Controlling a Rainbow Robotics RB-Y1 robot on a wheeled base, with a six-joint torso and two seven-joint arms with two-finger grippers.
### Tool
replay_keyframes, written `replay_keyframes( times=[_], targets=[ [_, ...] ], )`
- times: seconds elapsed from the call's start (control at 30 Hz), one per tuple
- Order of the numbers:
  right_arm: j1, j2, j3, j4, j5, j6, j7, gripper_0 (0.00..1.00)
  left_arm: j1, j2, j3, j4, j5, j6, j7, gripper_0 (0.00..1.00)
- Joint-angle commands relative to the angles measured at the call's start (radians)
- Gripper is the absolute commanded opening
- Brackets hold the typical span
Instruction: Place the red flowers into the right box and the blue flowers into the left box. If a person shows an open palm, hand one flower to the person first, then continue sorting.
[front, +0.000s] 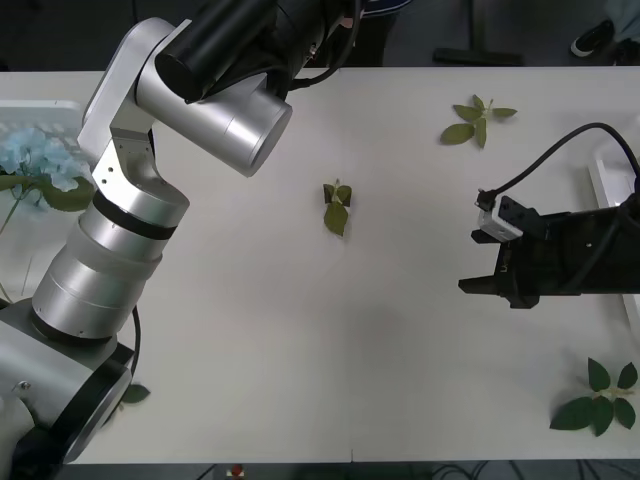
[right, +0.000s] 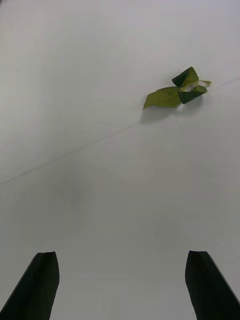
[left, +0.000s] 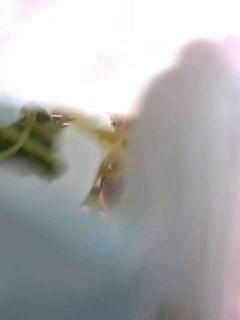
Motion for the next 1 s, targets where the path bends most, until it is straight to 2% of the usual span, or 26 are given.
replay_keyframes(
  times=[0.03,0.4,0.67,0.83,1.0],
  targets=[
    [-0.008,-0.013,-0.009,-0.020,-0.002,-0.001,0.006,0.74,-0.037,0.009,0.015,-0.022,0.004,-0.011,-0.021,1.00],
    [-0.008,-0.013,-0.009,-0.020,-0.002,-0.001,0.006,0.73,-0.037,0.015,0.023,-0.041,0.006,-0.009,-0.030,1.00],
    [-0.008,-0.013,-0.009,-0.020,-0.002,-0.001,0.006,0.74,-0.040,0.082,0.008,-0.058,0.049,-0.003,-0.076,1.00],
    [-0.008,-0.013,-0.009,-0.020,-0.002,-0.001,0.006,0.73,-0.034,0.138,0.026,-0.063,0.199,-0.003,-0.234,1.00],
    [-0.008,-0.013,-0.009,-0.020,-0.002,-0.001,0.006,0.73,-0.034,0.136,0.078,-0.063,0.317,0.050,-0.398,1.00]
  ],
)
